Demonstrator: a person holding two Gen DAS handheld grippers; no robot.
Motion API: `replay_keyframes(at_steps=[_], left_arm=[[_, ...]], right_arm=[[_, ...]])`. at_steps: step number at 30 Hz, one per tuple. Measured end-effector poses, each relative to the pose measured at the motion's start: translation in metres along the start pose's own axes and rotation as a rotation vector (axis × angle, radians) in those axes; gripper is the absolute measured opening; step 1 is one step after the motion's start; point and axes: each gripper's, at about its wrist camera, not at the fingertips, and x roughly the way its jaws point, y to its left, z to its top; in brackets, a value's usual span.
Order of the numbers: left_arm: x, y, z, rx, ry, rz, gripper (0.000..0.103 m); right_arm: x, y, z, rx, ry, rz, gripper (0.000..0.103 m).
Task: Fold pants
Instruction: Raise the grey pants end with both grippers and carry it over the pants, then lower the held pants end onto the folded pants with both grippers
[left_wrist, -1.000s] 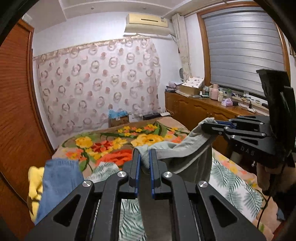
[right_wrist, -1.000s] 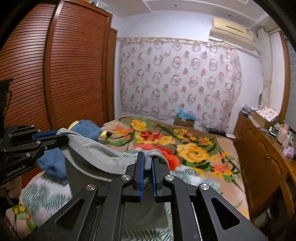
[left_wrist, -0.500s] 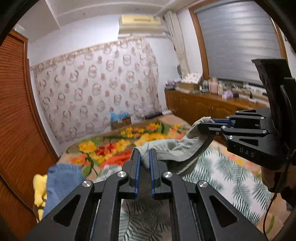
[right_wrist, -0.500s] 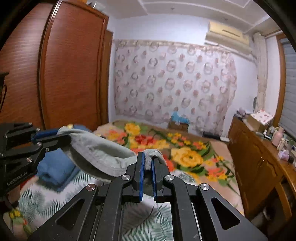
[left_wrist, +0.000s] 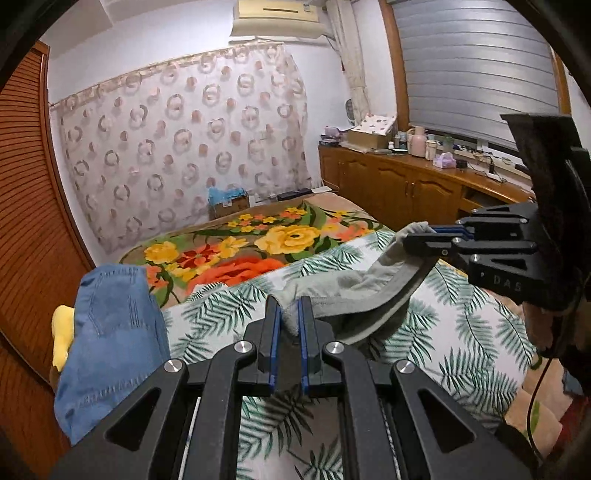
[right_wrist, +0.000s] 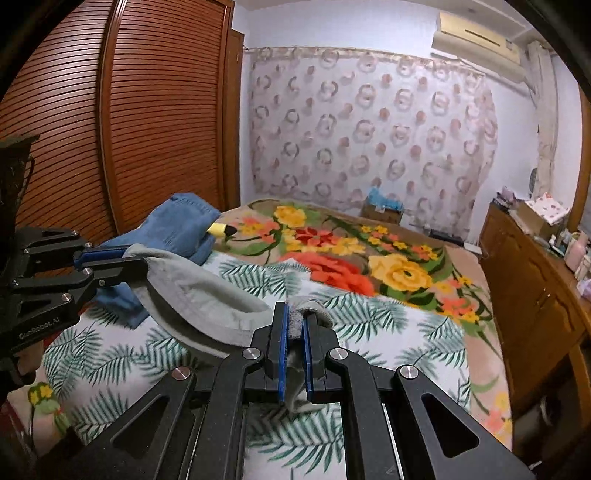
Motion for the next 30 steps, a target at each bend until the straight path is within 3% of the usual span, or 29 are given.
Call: replay_keyframes(at_steps=[18,30], left_arm=[[-0.048,-0.018,-0.069,-0.034,-0.001,-0.066,0.010],[-0.054,-0.033,-0.111,-0.087,0.037,-0.097,0.010]], right_arm=[[-0.028,-0.001,-0.049,0.052,0.038,0.124,0.007],[-0.044,0.005,-0.075,0.054,0.073,0.110,0.007]])
